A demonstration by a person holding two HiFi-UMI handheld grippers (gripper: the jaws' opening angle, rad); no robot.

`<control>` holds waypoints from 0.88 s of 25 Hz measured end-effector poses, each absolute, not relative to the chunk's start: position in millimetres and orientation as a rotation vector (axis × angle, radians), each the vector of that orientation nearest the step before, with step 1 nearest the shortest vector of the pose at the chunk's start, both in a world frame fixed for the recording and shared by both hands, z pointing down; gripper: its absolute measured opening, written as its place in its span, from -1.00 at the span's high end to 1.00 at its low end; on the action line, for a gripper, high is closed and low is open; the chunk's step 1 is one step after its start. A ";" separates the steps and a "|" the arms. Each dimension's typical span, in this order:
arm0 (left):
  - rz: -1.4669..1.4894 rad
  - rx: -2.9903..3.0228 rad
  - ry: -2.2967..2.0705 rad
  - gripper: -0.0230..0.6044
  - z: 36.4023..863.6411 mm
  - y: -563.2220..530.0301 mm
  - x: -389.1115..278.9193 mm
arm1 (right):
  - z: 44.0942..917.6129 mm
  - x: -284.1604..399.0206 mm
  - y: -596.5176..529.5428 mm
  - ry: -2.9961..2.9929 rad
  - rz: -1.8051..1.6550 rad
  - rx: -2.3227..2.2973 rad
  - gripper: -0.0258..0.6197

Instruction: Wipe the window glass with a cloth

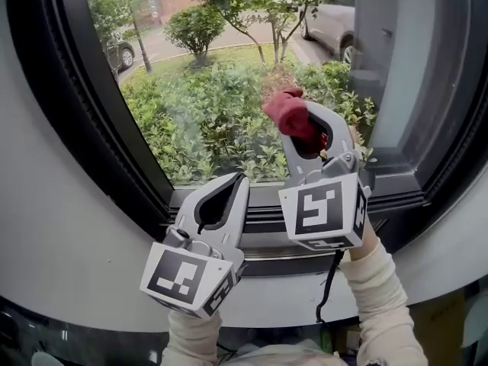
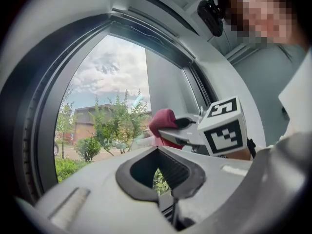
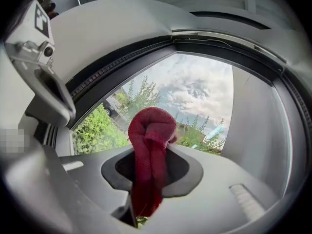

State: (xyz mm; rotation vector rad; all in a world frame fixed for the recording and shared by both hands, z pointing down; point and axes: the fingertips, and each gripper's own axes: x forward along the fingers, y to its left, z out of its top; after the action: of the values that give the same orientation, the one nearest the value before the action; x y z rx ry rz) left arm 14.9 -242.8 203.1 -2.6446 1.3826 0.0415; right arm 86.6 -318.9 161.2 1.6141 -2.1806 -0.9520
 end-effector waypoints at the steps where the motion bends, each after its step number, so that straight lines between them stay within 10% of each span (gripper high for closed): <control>1: 0.050 -2.641 1.377 0.93 199.1 -243.3 15.9 | 169.0 88.4 -318.9 -2.173 -0.940 1.614 0.55; 22: 0.164 -2.650 1.282 0.93 187.1 -270.4 33.7 | 39.7 107.5 -324.2 -2.111 -1.242 1.698 0.52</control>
State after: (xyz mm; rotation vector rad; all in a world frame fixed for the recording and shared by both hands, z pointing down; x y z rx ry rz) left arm 33.7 -270.4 187.1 -2.6496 1.2822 0.1640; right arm 107.5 -324.2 39.7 1.6975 -2.1111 -1.2418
